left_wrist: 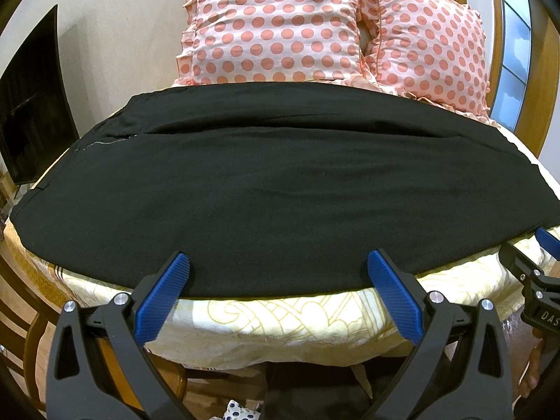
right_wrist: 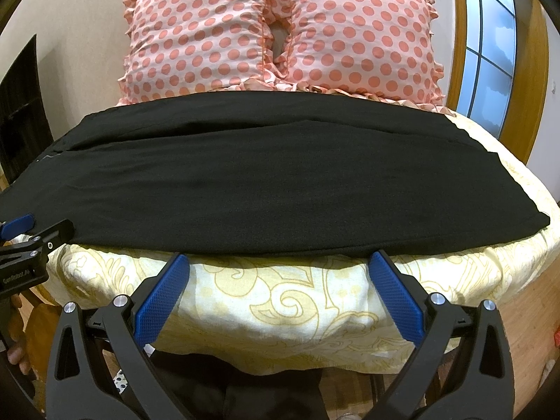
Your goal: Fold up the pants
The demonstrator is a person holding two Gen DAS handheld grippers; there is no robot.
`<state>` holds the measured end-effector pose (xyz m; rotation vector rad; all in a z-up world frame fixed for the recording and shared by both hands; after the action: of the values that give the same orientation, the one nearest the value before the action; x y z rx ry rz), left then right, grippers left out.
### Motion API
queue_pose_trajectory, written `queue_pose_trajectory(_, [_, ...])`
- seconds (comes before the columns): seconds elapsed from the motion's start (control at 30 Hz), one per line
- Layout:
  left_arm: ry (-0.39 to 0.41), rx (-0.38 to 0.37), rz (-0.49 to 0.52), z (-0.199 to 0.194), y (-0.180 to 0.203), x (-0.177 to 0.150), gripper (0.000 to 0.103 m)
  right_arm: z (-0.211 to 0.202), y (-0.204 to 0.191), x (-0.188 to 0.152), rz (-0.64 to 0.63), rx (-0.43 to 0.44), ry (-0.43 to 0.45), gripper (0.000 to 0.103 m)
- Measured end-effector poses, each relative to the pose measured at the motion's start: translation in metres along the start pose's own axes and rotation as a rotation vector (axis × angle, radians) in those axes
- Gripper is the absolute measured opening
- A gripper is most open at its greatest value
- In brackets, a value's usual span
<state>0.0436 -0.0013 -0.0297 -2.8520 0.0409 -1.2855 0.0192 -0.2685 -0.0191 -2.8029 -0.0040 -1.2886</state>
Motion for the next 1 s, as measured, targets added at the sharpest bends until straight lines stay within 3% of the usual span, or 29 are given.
queue_pose_trajectory(0.13, [-0.009,-0.009,0.010,-0.001,0.000,-0.001,0.101,0.000,0.000,0.004,-0.038,0.039,-0.010,0.102])
queue_pose_trajectory(0.3, [-0.012,-0.035,0.031,0.001,-0.002,0.005,0.101,-0.004,0.007,0.006,-0.083,0.149,-0.018,0.102])
queue_pose_trajectory(0.43, [0.053,-0.050,0.021,-0.012,-0.010,0.024,0.101,-0.026,0.034,0.036,0.029,0.330,0.009,0.102])
queue_pose_trajectory(0.5, [0.112,-0.060,-0.005,-0.020,-0.016,0.041,0.101,-0.032,0.054,0.062,0.100,0.344,0.048,0.102])
queue_pose_trajectory(0.6, [0.182,-0.040,-0.052,-0.021,-0.027,0.066,0.101,-0.020,0.099,0.111,0.221,0.194,0.092,0.102])
queue_pose_trajectory(0.67, [0.211,0.003,-0.072,-0.015,-0.036,0.083,0.101,0.007,0.135,0.142,0.312,0.051,0.068,0.102])
queue_pose_trajectory(0.77, [0.205,0.059,-0.084,0.002,-0.044,0.098,0.101,0.064,0.181,0.180,0.416,-0.098,-0.016,0.102])
queue_pose_trajectory(0.87, [0.186,0.064,-0.108,0.016,-0.052,0.105,0.101,0.129,0.225,0.213,0.475,-0.253,-0.115,0.089])
queue_pose_trajectory(1.0, [0.172,0.070,-0.113,0.030,-0.058,0.104,0.101,0.202,0.274,0.231,0.575,-0.388,-0.235,0.071])
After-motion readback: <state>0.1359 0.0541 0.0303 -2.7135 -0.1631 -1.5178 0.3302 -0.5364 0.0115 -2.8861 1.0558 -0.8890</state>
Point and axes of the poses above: each gripper's, at about its wrist camera, not at the fingertips, and z roughly the way its jaws point, y to its right, x to its top, the point moved 5 cm from there along z, roughly the way its jaws point
